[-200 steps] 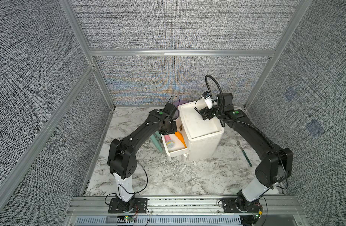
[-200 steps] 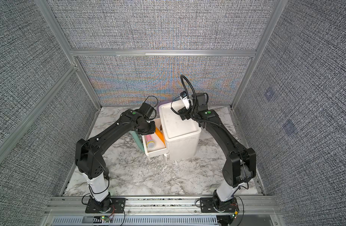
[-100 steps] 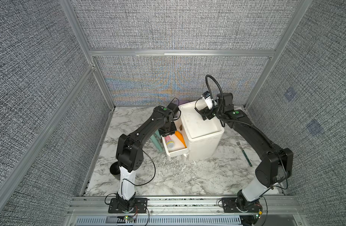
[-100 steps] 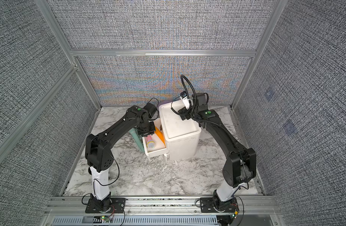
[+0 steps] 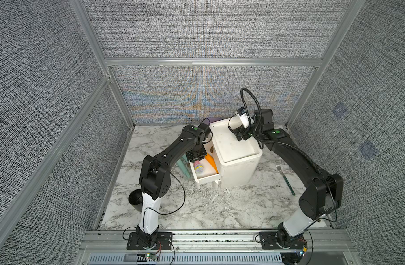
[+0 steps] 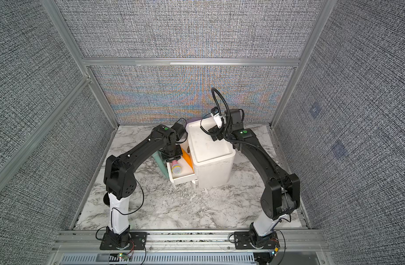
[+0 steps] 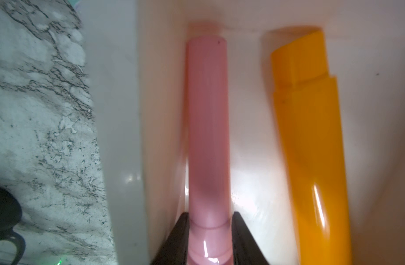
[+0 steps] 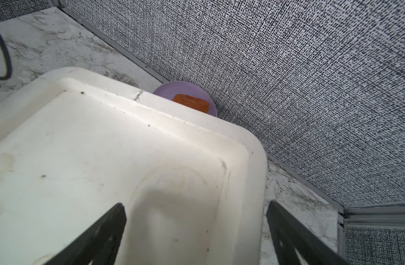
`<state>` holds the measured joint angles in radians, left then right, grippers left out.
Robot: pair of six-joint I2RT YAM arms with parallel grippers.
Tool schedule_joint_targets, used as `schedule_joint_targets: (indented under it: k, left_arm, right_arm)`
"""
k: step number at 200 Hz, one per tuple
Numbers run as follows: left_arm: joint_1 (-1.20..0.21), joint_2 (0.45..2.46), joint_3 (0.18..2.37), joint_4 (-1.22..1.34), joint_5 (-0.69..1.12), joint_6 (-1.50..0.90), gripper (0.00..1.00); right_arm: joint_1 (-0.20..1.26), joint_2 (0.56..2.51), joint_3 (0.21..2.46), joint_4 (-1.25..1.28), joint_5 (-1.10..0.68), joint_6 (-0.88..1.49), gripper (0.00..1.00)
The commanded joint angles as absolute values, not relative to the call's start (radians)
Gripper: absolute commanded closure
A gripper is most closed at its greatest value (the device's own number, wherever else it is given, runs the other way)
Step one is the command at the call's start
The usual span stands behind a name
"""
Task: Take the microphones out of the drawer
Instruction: Pick up the microphone from the drawer.
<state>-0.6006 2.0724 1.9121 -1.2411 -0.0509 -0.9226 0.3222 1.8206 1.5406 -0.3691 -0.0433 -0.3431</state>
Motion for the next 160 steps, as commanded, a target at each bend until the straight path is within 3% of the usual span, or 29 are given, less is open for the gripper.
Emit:
schedule_joint_targets:
  k: [1, 60, 160]
  left_arm:
    - [-0.601, 2.088, 1.899, -1.251, -0.061, -0.942, 0.65]
    - [-0.603, 2.104, 1.843, -1.190, -0.059, -0.967, 0.66]
    - [-0.604, 2.042, 1.772, -1.128, -0.065, -0.968, 0.93]
  right_arm:
    - [0.316, 1.840, 1.520, -0.632, -0.027, -0.335, 0.02]
    - [0.317, 1.846, 1.523, -0.634, -0.033, -0.333, 0.02]
    - [0.317, 1.858, 1.526, -0.637, -0.026, -0.332, 0.02]
